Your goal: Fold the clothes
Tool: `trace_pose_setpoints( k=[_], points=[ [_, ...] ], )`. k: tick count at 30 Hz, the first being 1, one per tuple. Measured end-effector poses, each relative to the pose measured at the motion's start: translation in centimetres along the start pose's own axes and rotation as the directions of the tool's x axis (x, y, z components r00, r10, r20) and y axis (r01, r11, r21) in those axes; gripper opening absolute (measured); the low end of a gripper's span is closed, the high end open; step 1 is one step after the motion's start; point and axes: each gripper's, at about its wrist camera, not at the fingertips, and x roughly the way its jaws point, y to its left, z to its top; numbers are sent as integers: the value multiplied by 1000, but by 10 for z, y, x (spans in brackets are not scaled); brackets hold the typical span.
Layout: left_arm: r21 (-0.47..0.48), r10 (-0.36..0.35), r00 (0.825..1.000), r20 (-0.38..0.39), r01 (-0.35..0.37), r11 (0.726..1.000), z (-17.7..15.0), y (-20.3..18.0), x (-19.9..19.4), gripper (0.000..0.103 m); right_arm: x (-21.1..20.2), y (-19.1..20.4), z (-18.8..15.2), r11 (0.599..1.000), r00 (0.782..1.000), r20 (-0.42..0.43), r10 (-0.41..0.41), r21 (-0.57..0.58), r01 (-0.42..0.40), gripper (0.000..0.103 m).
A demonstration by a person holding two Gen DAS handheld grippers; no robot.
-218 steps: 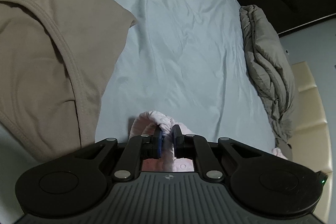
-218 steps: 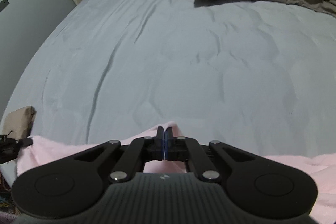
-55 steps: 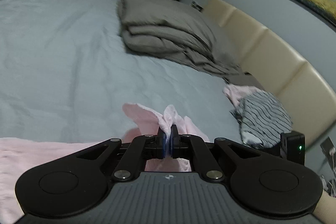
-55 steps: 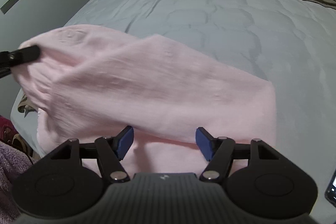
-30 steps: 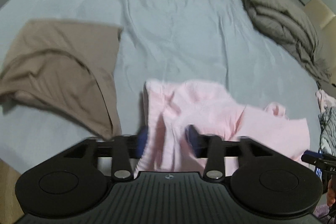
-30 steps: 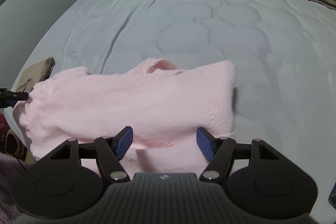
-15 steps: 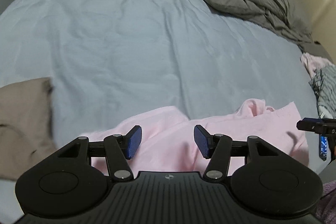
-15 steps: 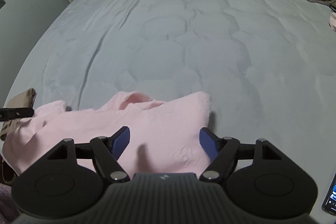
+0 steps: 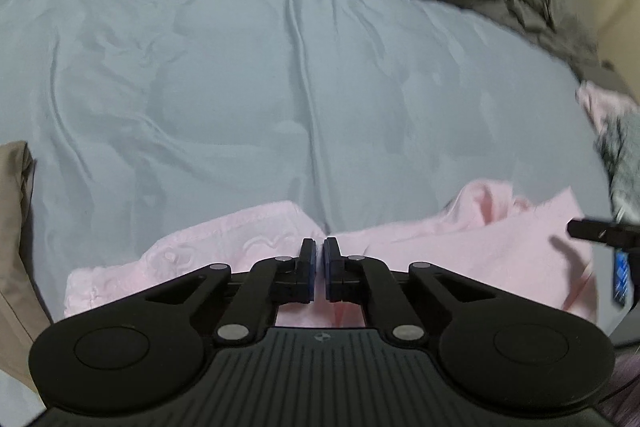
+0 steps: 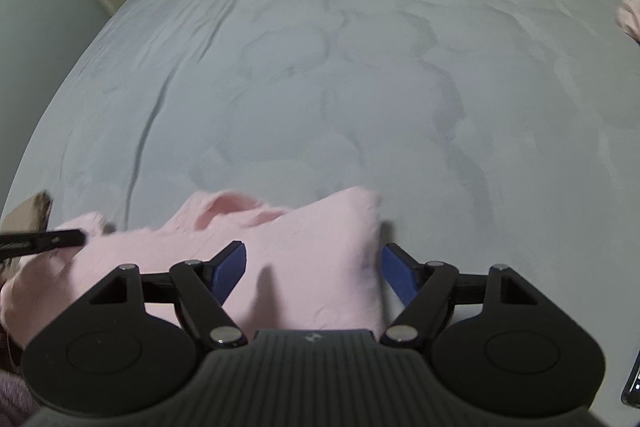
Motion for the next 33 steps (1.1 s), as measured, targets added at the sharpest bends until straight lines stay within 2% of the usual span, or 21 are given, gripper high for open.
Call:
trace_pose_setpoints(
  k=[5,6,7,9,12,16,18,20,21,22,23,27,33],
  points=[
    [-100,24,996,89,-15,995,1,20,-27,1,7,-16,-1,994,1000,-1,4,111,-4,76],
    [-121,32,994,103,-19,993,1,26,-33,0,10,-17,-2,992,1000,-8,17,125,-16,65],
    [-142,41,992,117,-24,990,1,33,-38,0,12,-18,-2,990,999,-15,29,139,-27,39],
    [-186,88,985,150,-59,981,0,47,-48,0,15,-16,-3,991,999,-18,38,129,-36,14],
    [-260,160,969,186,-108,959,-3,71,-60,0,13,-13,0,992,999,25,21,123,-24,10],
    [-316,200,959,203,-130,940,-7,91,-61,0,11,-9,4,992,998,57,7,127,-15,10],
    [-295,193,957,217,-124,948,-7,92,-54,0,13,-4,5,994,998,60,-2,109,-5,12],
    [-283,160,968,195,-101,954,-7,92,-46,0,14,-1,5,995,998,62,-28,94,22,17],
    [-289,160,968,191,-101,952,-7,93,-47,1,13,-1,5,995,997,66,-46,88,40,36],
    [-295,162,968,189,-101,950,-7,93,-48,1,11,-2,5,995,995,79,-55,85,48,61],
    [-302,164,969,187,-102,948,-7,94,-49,3,8,-3,4,995,994,93,-65,82,57,64],
    [-313,178,963,202,-109,944,-10,95,-61,20,-2,-8,2,996,992,107,-72,62,66,64],
    [-272,170,960,223,-107,956,-20,77,-80,22,-16,-18,-14,997,994,92,-50,59,44,64]
  ],
)
